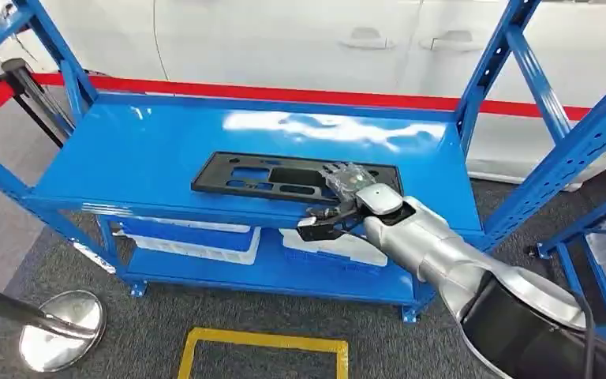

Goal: Take the parts from the cabinet and place them on the table.

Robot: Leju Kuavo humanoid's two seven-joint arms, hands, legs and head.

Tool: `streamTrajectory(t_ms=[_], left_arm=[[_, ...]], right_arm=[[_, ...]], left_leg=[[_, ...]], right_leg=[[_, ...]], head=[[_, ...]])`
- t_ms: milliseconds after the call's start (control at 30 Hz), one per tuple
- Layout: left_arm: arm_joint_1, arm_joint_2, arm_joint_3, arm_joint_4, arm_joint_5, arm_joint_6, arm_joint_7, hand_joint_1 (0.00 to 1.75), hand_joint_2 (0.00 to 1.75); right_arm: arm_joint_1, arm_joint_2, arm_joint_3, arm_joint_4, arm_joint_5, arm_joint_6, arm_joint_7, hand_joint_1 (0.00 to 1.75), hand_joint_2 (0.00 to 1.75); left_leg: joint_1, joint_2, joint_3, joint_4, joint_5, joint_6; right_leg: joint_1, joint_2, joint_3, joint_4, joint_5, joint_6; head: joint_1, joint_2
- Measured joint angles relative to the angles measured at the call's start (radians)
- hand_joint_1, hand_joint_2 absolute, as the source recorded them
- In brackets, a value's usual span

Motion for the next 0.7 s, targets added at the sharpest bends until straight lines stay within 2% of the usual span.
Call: streamTrajectory(t_ms=[67, 100, 133, 167, 200, 233, 267, 300, 333, 367, 400, 433, 467, 500, 533, 567, 600, 633, 667, 700], left_arm=[[0.001, 0.0, 0.0, 0.0, 0.0, -0.001, 0.002, 0.0, 0.0], [0.003, 0.0, 0.0, 0.0, 0.0, -0.002, 0.003, 0.0, 0.0], [0.003, 0.0, 0.0, 0.0, 0.0, -0.003, 0.002, 0.0, 0.0], [0.003, 0.0, 0.0, 0.0, -0.001, -0.003, 0.002, 0.0, 0.0], [0.002, 0.0, 0.0, 0.0, -0.002, -0.003, 0.002, 0.0, 0.0], [0.002, 0.0, 0.0, 0.0, -0.002, -0.003, 0.002, 0.0, 0.0], [0.002, 0.0, 0.0, 0.0, -0.002, -0.004, 0.002, 0.0, 0.0], [0.002, 0.0, 0.0, 0.0, -0.002, -0.005, 0.002, 0.0, 0.0], [0.002, 0.0, 0.0, 0.0, -0.002, -0.005, 0.002, 0.0, 0.0], [0.003, 0.0, 0.0, 0.0, -0.002, -0.005, 0.002, 0.0, 0.0], [0.003, 0.0, 0.0, 0.0, -0.002, -0.005, 0.002, 0.0, 0.0], [0.004, -0.001, 0.0, 0.0, -0.002, -0.005, 0.002, 0.0, 0.0], [0.001, -0.002, 0.0, 0.0, -0.002, -0.005, 0.002, 0.0, 0.0], [0.001, 0.0, 0.0, 0.0, -0.002, -0.005, 0.002, 0.0, 0.0], [-0.001, 0.0, 0.0, 0.0, -0.002, -0.005, 0.001, 0.0, 0.0], [0.001, 0.0, 0.0, 0.0, -0.002, -0.005, 0.001, 0.0, 0.0], [0.003, 0.002, 0.0, 0.0, -0.002, -0.004, 0.002, 0.0, 0.0], [0.003, 0.002, 0.0, 0.0, -0.002, -0.004, 0.001, 0.0, 0.0], [0.003, 0.001, 0.0, 0.0, -0.003, -0.004, 0.001, 0.0, 0.0], [0.002, 0.0, 0.0, 0.0, -0.003, -0.004, 0.001, 0.0, 0.0]], right_arm=[[0.0, 0.0, 0.0, 0.002, 0.0, 0.0, 0.0, 0.0, 0.0], [0.0, 0.0, 0.0, 0.001, 0.0, -0.001, 0.0, 0.0, 0.0], [-0.001, 0.0, 0.0, 0.002, 0.0, -0.001, 0.0, 0.0, 0.0], [-0.002, -0.001, 0.0, 0.002, 0.001, -0.001, 0.0, 0.0, 0.0], [-0.001, -0.003, 0.0, 0.004, 0.001, 0.0, 0.0, 0.0, 0.0], [0.003, -0.003, 0.0, 0.005, 0.001, 0.0, 0.0, 0.0, 0.0], [0.008, -0.004, 0.0, 0.006, 0.001, 0.0, 0.0, 0.0, 0.0], [0.012, -0.004, 0.0, 0.008, 0.002, 0.0, 0.0, 0.0, 1.75], [0.014, -0.004, 0.0, 0.009, 0.002, 0.0, 0.0, 0.17, 1.75], [0.014, -0.004, 0.0, 0.01, 0.002, -0.001, 0.0, 1.55, 1.75], [0.013, -0.004, 0.0, 0.01, 0.002, -0.001, 0.0, 1.55, 1.75], [0.013, -0.004, 0.0, 0.01, 0.002, 0.001, 0.0, 1.55, 1.75], [0.011, -0.004, 0.0, 0.011, 0.003, 0.003, 0.0, 1.55, 1.75], [0.011, -0.003, 0.0, 0.012, 0.006, 0.007, 0.0, 1.55, 1.75], [0.011, -0.003, 0.0, 0.012, 0.008, 0.007, 0.0, 1.55, 1.75], [0.01, -0.003, 0.0, 0.012, 0.009, 0.007, 0.0, 1.55, 1.75], [0.007, -0.002, 0.0, 0.012, 0.011, 0.007, 0.0, 1.59, 1.75], [0.002, -0.002, 0.0, 0.012, 0.011, 0.006, 0.0, 1.66, 1.75], [-0.001, -0.003, 0.0, 0.01, 0.012, 0.006, 0.0, 1.75, 1.75], [-0.001, -0.004, 0.0, 0.013, 0.016, 0.007, 0.0, 1.75, 1.75]], left_leg=[[-0.001, -0.001, 0.001, -0.003, -0.002, 0.006], [0.008, 0.001, 0.011, -0.015, 0.002, 0.014], [0.008, 0.001, 0.016, -0.018, 0.001, 0.02], [0.008, 0.002, 0.017, -0.019, 0.0, 0.028], [0.006, 0.002, 0.017, -0.017, -0.002, 0.03], [0.005, 0.002, 0.018, -0.017, -0.004, 0.033], [0.004, 0.002, 0.018, -0.015, -0.006, 0.035], [0.003, 0.002, 0.019, -0.014, -0.009, 0.035], [0.003, 0.001, 0.022, -0.011, -0.013, 0.034], [0.003, 0.0, 0.026, -0.007, -0.017, 0.033], [0.003, -0.001, 0.031, -0.003, -0.024, 0.03], [0.004, -0.001, 0.032, -0.001, -0.03, 0.029], [-0.007, -0.001, 0.025, 0.01, -0.035, 0.025], [-0.007, -0.003, 0.02, 0.01, -0.031, 0.035], [-0.005, -0.001, 0.021, 0.008, -0.033, 0.031], [-0.006, -0.001, 0.022, 0.012, -0.037, 0.032], [-0.01, -0.001, 0.024, 0.009, -0.034, 0.037], [-0.011, 0.0, 0.039, -0.013, -0.03, 0.046], [-0.005, 0.003, 0.07, -0.06, -0.011, 0.05], [0.002, 0.009, 0.093, -0.091, 0.001, 0.047]], right_leg=[[0.001, 0.0, 0.004, -0.004, -0.002, 0.008], [0.003, 0.0, 0.006, -0.001, -0.01, 0.014], [-0.001, -0.002, 0.001, 0.023, -0.027, 0.017], [-0.001, -0.002, -0.029, 0.078, -0.058, 0.018], [-0.001, -0.002, -0.073, 0.166, -0.098, 0.02], [-0.002, -0.002, -0.116, 0.245, -0.126, 0.021], [-0.003, -0.003, -0.155, 0.309, -0.138, 0.022], [-0.003, -0.002, -0.167, 0.318, -0.124, 0.022], [-0.003, -0.003, -0.156, 0.281, -0.088, 0.021], [-0.003, -0.003, -0.123, 0.206, -0.038, 0.017], [-0.003, -0.003, -0.08, 0.108, 0.016, 0.011], [0.0, -0.003, -0.052, 0.035, 0.033, 0.003], [0.004, -0.003, -0.038, 0.016, 0.029, 0.005], [-0.002, -0.003, -0.037, 0.012, 0.025, 0.026], [0.0, 0.0, -0.039, 0.008, 0.025, 0.025], [-0.007, 0.0, -0.035, 0.001, 0.027, 0.025], [-0.007, -0.001, -0.031, 0.0, 0.027, 0.027], [-0.007, 0.0, -0.021, -0.013, 0.029, 0.028], [0.003, 0.001, -0.01, -0.024, 0.028, 0.027], [-0.001, -0.003, -0.01, -0.012, 0.023, 0.029]], head=[[0.0, 0.0], [-0.001, 0.0], [0.001, 0.0], [0.0, 0.0], [0.001, 0.0], [0.0, 0.0], [0.0, 0.0], [0.0, 0.0], [0.0, 0.0], [0.0, 0.0], [0.0, 0.0], [0.0, 0.0], [0.0, 0.0], [-0.001, 0.0], [0.0, 0.0], [0.0, 0.0], [0.0, 0.0], [-0.001, 0.0], [-0.001, 0.0], [0.002, 0.0]])
